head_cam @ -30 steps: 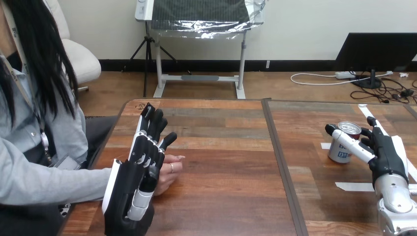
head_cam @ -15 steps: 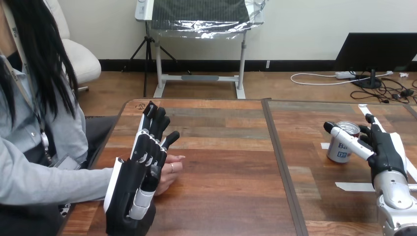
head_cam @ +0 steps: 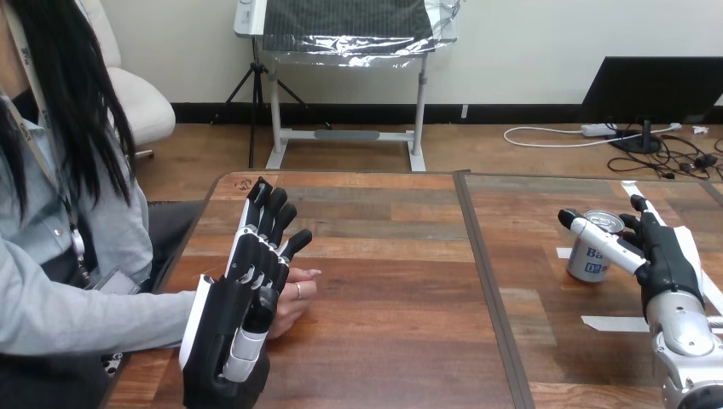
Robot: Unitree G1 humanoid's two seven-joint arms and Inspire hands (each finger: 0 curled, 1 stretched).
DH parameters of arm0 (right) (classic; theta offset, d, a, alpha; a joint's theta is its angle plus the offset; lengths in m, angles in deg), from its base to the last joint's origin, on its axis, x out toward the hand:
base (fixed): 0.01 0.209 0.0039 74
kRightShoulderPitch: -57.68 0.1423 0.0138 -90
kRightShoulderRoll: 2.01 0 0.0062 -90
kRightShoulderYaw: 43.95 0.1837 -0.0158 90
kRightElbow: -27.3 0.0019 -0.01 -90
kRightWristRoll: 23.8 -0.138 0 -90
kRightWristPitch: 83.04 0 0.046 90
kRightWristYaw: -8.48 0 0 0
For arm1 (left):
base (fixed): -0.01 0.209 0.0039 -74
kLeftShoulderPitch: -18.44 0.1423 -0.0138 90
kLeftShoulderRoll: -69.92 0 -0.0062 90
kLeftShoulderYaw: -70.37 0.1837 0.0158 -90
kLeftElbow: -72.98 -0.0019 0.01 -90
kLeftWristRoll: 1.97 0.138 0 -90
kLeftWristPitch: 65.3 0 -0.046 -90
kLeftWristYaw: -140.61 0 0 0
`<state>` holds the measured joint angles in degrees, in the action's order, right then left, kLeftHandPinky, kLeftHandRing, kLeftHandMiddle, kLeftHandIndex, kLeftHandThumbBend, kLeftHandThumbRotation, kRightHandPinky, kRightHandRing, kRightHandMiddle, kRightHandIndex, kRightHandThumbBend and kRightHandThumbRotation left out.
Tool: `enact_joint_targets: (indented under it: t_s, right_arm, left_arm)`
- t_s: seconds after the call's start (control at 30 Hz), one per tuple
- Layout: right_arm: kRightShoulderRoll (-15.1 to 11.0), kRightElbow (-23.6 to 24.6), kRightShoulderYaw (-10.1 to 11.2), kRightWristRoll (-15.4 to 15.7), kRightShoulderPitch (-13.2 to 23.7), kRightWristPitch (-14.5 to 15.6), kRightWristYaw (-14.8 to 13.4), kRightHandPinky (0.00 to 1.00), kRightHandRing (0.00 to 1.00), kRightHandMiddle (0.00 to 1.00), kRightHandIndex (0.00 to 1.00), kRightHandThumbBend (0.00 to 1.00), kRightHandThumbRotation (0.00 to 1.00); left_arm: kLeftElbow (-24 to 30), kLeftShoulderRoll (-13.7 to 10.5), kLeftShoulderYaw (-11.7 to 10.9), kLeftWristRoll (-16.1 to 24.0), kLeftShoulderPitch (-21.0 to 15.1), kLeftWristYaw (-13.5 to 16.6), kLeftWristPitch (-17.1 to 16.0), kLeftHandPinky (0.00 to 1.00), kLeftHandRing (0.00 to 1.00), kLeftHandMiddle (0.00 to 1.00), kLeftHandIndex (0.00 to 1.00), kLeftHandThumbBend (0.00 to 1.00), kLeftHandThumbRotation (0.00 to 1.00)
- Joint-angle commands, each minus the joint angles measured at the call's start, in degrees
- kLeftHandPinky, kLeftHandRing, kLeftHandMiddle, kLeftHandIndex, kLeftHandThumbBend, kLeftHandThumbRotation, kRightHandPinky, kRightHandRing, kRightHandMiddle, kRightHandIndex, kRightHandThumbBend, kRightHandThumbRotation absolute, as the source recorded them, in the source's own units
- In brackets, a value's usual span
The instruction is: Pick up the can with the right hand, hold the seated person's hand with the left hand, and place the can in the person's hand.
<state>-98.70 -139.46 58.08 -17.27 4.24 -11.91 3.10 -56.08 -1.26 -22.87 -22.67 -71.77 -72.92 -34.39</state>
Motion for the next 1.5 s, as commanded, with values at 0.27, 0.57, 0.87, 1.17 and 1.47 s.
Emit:
enact_joint_targets:
  t_s: [0.27,0.57,0.87,1.17,1.47]
  right_arm:
    - [-0.9,0.1,0.0,-0.1,6.1,0.8,0.1,0.9,0.92,0.94,0.98,1.0,0.45]
    - [-0.8,0.1,-1.5,1.7,6.3,1.2,-1.9,0.86,0.9,0.92,0.97,1.0,0.43]
    - [-0.1,0.0,-0.4,0.9,6.7,2.3,-3.3,0.72,0.8,0.84,0.89,1.0,0.34]
    - [0.2,0.1,-0.8,1.4,7.0,2.9,-4.6,0.61,0.71,0.75,0.8,1.0,0.2]
    - [0.4,0.0,-0.6,1.2,7.2,3.8,-5.3,0.58,0.68,0.7,0.73,1.0,0.07]
  left_arm:
    - [-0.8,0.5,-0.4,-0.6,-3.8,-0.7,-0.3,0.88,0.97,0.99,1.0,1.0,0.84]
    - [-0.9,0.6,-0.6,-0.7,-3.8,-0.8,-0.3,0.89,0.97,0.98,1.0,1.0,0.85]
    - [-0.9,0.6,-0.5,-1.0,-3.7,-1.0,-0.1,0.89,0.97,0.98,1.0,1.0,0.85]
    - [-0.6,0.6,-0.4,-1.1,-3.6,-0.9,0.0,0.88,0.96,0.98,1.0,1.0,0.85]
    - [-0.5,0.8,-0.2,-1.4,-3.5,-1.3,0.1,0.87,0.96,0.98,1.0,1.0,0.85]
